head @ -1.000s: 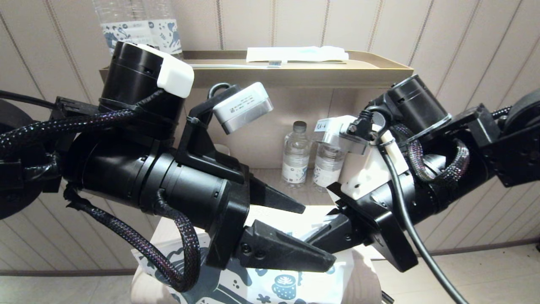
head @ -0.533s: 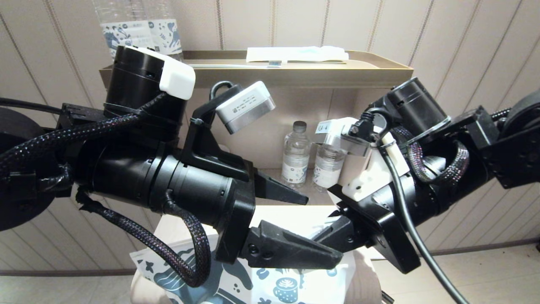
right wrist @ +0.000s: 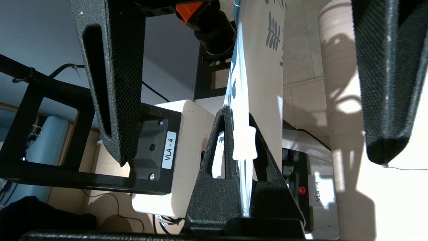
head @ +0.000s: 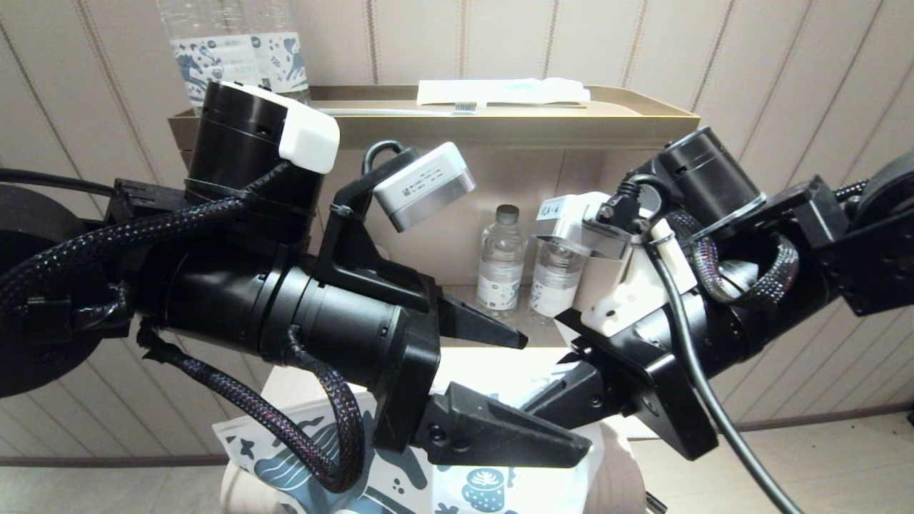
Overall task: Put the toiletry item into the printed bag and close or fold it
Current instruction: Open the storage bag
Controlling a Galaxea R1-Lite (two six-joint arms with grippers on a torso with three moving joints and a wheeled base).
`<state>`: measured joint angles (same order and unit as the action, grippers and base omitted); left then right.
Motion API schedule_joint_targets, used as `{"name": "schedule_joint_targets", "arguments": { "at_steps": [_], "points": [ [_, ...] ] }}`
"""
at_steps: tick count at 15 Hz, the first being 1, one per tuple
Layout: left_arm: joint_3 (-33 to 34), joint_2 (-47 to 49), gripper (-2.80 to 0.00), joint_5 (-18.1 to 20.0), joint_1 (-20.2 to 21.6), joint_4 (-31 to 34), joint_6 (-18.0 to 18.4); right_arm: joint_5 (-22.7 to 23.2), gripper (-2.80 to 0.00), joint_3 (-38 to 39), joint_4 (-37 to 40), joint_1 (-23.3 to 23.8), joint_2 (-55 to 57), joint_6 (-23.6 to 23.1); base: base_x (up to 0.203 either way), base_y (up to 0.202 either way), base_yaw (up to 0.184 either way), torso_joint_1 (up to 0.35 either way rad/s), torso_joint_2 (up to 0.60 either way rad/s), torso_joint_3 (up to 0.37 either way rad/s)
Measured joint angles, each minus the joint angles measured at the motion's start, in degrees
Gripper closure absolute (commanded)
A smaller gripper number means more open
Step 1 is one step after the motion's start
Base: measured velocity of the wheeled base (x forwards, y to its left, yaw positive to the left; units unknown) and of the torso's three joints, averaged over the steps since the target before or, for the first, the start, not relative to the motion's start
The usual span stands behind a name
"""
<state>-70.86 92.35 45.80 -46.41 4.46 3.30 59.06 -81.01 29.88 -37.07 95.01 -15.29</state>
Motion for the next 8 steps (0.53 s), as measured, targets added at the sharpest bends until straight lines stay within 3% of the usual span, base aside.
{"name": "schedule_joint_targets", "arguments": {
  "at_steps": [1, 2, 8],
  "points": [
    [0.0, -0.02, -2.8, -0.13, 0.0, 0.01, 0.05, 0.0, 0.0, 0.0, 0.02, 0.0, 0.0, 0.02, 0.0, 0.0, 0.0, 0.0, 0.0, 0.0],
    [0.0, -0.03, 0.0, -0.42, -0.06, 0.01, 0.01, 0.0, 0.0, 0.0, 0.01, 0.0, 0.0, 0.01, 0.0, 0.0, 0.0, 0.0, 0.0, 0.0],
    [0.23, -0.42, 0.0, -2.01, -1.28, 0.06, -0.82, 0.01, 0.0, -0.02, 0.01, 0.28, 0.05, 0.01, 0.0, 0.0, 0.0, 0.0, 0.0, 0.0]
  ]
}}
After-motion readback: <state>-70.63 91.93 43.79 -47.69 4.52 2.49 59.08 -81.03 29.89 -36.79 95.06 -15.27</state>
